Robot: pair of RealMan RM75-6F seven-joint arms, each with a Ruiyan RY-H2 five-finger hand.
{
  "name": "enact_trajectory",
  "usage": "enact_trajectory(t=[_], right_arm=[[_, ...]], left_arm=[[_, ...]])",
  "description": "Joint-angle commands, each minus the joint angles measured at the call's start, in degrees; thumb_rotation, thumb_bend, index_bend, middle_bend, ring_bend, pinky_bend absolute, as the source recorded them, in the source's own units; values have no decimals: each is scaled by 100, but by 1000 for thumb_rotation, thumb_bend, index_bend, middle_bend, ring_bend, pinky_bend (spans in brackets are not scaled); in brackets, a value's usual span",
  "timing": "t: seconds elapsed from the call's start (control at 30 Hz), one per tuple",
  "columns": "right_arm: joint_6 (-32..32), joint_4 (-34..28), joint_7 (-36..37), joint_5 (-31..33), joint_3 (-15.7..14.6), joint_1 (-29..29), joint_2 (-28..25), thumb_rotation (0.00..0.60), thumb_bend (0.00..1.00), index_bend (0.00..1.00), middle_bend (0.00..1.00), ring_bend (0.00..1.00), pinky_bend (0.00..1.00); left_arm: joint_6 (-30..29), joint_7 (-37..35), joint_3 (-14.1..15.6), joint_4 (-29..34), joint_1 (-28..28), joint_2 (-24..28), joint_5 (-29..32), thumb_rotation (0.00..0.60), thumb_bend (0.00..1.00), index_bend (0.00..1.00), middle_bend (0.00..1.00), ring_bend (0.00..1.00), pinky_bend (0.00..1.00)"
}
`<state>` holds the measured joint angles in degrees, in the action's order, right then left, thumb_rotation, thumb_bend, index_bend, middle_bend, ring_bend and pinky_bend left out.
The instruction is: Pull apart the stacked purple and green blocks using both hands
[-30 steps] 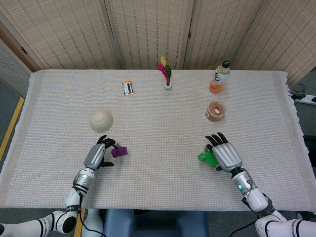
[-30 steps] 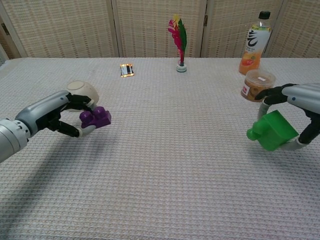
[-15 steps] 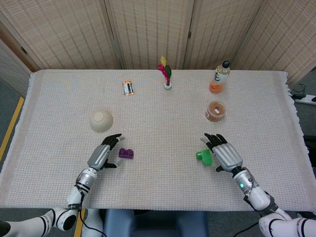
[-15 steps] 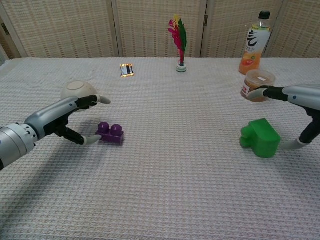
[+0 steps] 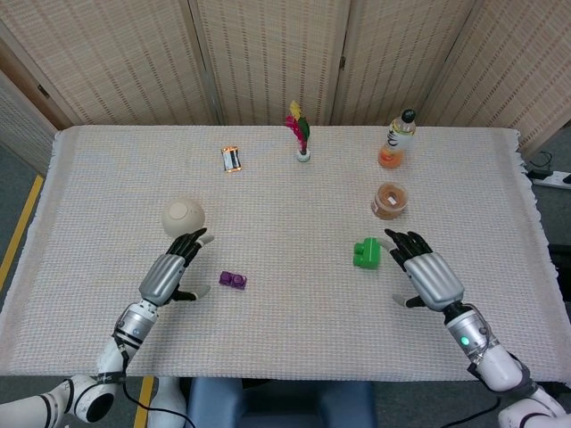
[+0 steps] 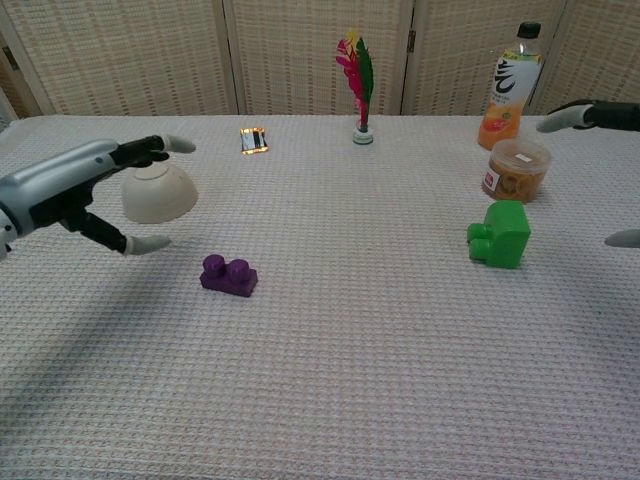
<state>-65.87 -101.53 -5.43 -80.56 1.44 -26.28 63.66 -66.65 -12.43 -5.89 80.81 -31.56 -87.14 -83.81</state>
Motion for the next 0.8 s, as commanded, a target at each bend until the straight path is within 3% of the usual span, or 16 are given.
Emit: enact_trajectory(t=[0.03, 0.2, 0.33, 0.43, 0.53, 0.8], right_arm=[[-1042, -69, -445, -410, -208, 689, -90, 600, 238, 0, 0, 0, 0], [-1839, 315, -845, -589, -440, 1346, 318, 600, 239, 0, 0, 0, 0], [-2347, 717, -819, -848, -576, 1746, 586, 600, 239, 0, 0, 0, 0], [-2553, 1018, -460, -995, -643, 1936, 626, 600, 239, 0, 0, 0, 0], [-2767, 1023, -133, -1126, -573, 2017, 520, 600, 239, 0, 0, 0, 0], [-2580, 1009, -111, -1227, -556, 2055, 466, 600, 239, 0, 0, 0, 0]], left_arm=[[-664, 581, 417, 754, 420, 926, -604, 600, 309, 110, 16, 0, 0], [-1307, 1177, 828, 1167, 1106, 1530, -649, 600, 309, 105, 16, 0, 0], [-2081, 1711, 1030, 970, 1730, 1478, -746, 600, 310, 105, 16, 0, 0], [-2411, 1582, 1238, 1045, 2056, 1571, -912, 600, 310, 104, 16, 0, 0], [-2701, 1586, 1246, 963, 2259, 1639, -1011, 600, 311, 104, 16, 0, 0], [-2495, 1757, 1141, 1265, 2366, 1901, -785, 600, 312, 91, 15, 0, 0]])
